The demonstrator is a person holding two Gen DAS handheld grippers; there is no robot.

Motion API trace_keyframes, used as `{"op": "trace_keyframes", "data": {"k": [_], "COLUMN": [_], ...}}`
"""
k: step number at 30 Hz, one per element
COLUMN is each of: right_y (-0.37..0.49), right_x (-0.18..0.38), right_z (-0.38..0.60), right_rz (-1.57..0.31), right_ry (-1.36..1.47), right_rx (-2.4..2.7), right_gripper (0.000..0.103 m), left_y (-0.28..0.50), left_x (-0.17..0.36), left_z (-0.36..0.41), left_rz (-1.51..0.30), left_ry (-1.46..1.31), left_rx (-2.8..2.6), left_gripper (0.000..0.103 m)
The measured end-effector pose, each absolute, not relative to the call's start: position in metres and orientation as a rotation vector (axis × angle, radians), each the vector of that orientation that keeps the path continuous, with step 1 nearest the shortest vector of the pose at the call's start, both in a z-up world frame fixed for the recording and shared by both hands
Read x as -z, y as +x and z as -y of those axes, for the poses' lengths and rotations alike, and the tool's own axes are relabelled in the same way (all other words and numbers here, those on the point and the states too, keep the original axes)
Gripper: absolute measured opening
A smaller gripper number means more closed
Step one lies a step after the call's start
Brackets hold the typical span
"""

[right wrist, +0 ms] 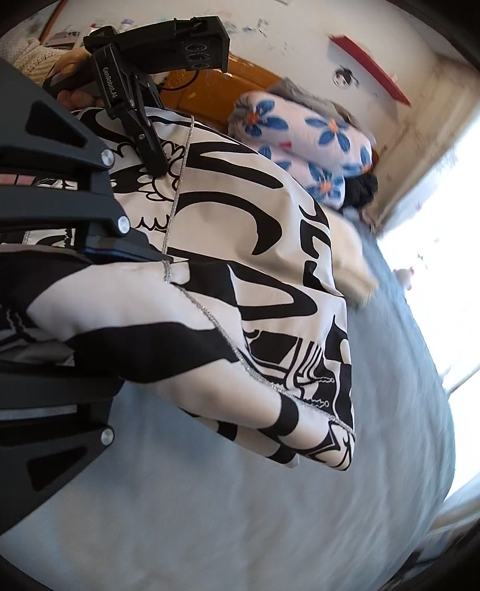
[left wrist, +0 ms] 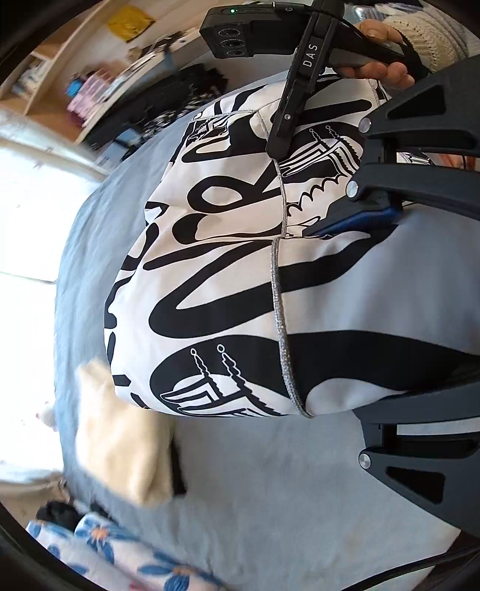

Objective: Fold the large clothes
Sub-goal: 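Grasp the jacket bundle edge with both grippers and lift it, then carry the jacket bundle with both grippers onto the cream fleece stack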

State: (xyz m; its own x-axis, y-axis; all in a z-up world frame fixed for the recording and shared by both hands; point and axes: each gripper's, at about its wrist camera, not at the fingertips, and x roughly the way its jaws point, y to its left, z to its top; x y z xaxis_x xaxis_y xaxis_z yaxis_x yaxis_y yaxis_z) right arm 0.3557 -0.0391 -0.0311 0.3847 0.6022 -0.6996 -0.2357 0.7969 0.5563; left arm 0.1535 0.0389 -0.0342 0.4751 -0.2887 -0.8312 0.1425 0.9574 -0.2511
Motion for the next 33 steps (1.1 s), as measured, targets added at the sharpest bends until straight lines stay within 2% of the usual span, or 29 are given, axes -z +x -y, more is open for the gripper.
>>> {"op": "trace_keyframes", "data": {"k": [2,6,10,14,19,24,29,30,31,33], "right_y": [0.377,0.365,0.386,0.393,0.395,0.422,0.469,0.476,0.481,0.485], "right_x": [0.013,0.019,0.012,0.005,0.001,0.034,0.097,0.115,0.131,0.157], "right_z": [0.011,-0.004,-0.008,-0.007,-0.017,-0.015,-0.031,-0.034,-0.036,-0.032], "right_rz": [-1.028,-0.987,-0.932,-0.895,-0.869,-0.862,-0.926,-0.962,-0.994,-0.98], "right_ry": [0.39,0.395,0.419,0.439,0.457,0.514,0.547,0.555,0.562,0.578], "right_rx": [-0.579,-0.622,-0.648,-0.655,-0.648,-0.648,-0.602,-0.592,-0.578,-0.58], "right_gripper": [0.03,0.03,0.03,0.03,0.03,0.03,0.031,0.031,0.032,0.037], "left_y": [0.146,0.154,0.18,0.23,0.316,0.392,0.449,0.459,0.471,0.478], "left_x": [0.033,0.032,0.026,0.033,0.046,0.089,0.165,0.184,0.21,0.239], "left_z": [-0.057,-0.064,-0.021,0.052,0.007,-0.011,-0.028,-0.032,-0.036,-0.046], "left_rz": [-1.018,-0.97,-0.929,-0.913,-0.926,-0.937,-1.016,-1.05,-1.091,-1.092], "left_ry": [-0.147,-0.131,-0.077,-0.05,-0.033,0.0,-0.042,-0.054,-0.046,-0.058], "left_rx": [0.243,0.207,0.197,0.194,0.198,0.21,0.247,0.245,0.222,0.192], "left_gripper": [0.054,0.054,0.054,0.054,0.054,0.054,0.055,0.058,0.07,0.086]}}
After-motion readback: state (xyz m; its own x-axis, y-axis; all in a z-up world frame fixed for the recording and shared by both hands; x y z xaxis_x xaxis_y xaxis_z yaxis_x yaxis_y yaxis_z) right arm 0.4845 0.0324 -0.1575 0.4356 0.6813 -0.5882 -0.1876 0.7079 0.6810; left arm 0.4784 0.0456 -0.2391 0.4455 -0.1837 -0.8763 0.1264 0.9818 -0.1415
